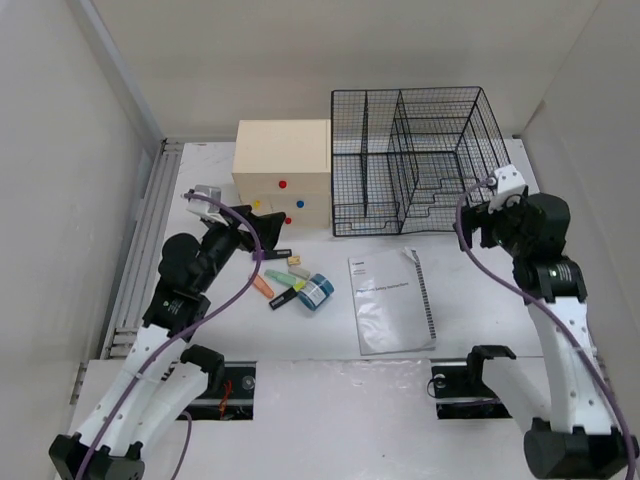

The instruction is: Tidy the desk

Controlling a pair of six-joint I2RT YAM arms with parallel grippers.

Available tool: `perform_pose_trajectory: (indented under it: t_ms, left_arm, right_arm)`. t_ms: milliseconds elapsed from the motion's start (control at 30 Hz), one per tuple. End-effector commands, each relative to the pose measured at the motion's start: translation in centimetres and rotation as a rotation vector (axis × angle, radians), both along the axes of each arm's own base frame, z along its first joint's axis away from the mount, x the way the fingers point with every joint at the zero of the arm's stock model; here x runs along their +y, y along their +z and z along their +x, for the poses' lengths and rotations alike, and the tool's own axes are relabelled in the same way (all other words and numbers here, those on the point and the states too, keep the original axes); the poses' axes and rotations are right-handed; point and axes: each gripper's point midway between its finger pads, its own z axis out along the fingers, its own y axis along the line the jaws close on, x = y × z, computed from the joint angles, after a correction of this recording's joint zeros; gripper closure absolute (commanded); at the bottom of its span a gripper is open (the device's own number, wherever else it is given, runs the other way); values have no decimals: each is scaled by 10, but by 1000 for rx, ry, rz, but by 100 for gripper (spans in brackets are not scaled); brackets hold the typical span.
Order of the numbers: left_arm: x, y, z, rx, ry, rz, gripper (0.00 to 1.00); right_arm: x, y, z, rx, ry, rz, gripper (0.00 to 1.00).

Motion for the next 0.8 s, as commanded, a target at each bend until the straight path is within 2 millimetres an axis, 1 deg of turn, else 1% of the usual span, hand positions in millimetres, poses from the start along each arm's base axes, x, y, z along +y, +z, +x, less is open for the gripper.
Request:
perform_pose_trajectory:
  t_ms: [0,33,67,133,167,200,233,267,300,333,367,400,433,467,500,533,567,600,633,667,700,733,767]
  left_arm:
    - [-15,25,-16,-63,-102,-60,0]
    - [-18,23,-18,-45,-124,-89,0]
    - [-24,26,-23,-46,-164,-105,0]
    - [-38,10,-22,39,-229,-85,0]
    - [-42,17,-21,61,-250,-68,0]
    - [-57,-11,-20,191,-293,-28,0]
    - [-61,-15,-20,216,-297,-19,0]
    - [-65,-23,-24,246,-310,-28,3]
    - [-71,-22,-26,248,-325,-72,11]
    - [-76,-22,-33,241,-344,-89,20]
    - [-79,-27,-35,256,-345,-95,31]
    - [-81,-37,-37,282,-342,-94,45]
    - [-84,-39,-40,281,-357,-93,49]
    - [-90,-42,-45,284,-381,-89,53]
    - [-93,-47,-46,286,-392,-77,57]
    - [-101,-50,-53,285,-445,-77,59]
    - [-108,-56,-56,304,-479,-67,61]
    - [-113,-59,-58,315,-501,-62,64]
    - [-117,-63,-58,325,-509,-56,64]
    - [-127,-69,-60,341,-544,-37,66]
    - [-132,-74,-61,354,-556,-29,66]
    - [-137,-76,-60,365,-556,-22,66]
    - [-146,-83,-54,371,-549,2,66]
  right_arm:
    - [1,19,-19,-86,52,-39,0]
    - [-1,11,-21,-62,44,-51,0]
    - [0,8,-23,-49,56,-54,0]
    - [9,3,-28,-4,131,-58,0]
    - [15,7,-28,0,167,-50,0]
    - [27,9,-31,9,228,-16,0]
    - [34,8,-34,31,271,2,28]
    - [40,15,-35,29,307,22,57]
    - [46,10,-33,57,326,56,78]
    - [55,14,-36,38,386,75,87]
    - [61,14,-35,35,420,77,81]
    - [61,6,-32,53,420,81,63]
    - [69,6,-36,47,468,109,39]
    - [74,4,-33,47,499,128,13]
    - [79,-7,-35,67,526,152,6]
    - [84,-16,-33,90,557,181,3]
    - [94,-19,-36,99,621,228,1]
    - [101,-20,-33,98,650,259,1]
    - [104,-38,-30,176,640,319,1]
    - [106,-45,-27,197,643,341,1]
    - [105,-48,-21,199,643,342,1]
    - [106,-59,-22,246,628,369,1]
    - [106,-67,-16,280,622,381,1]
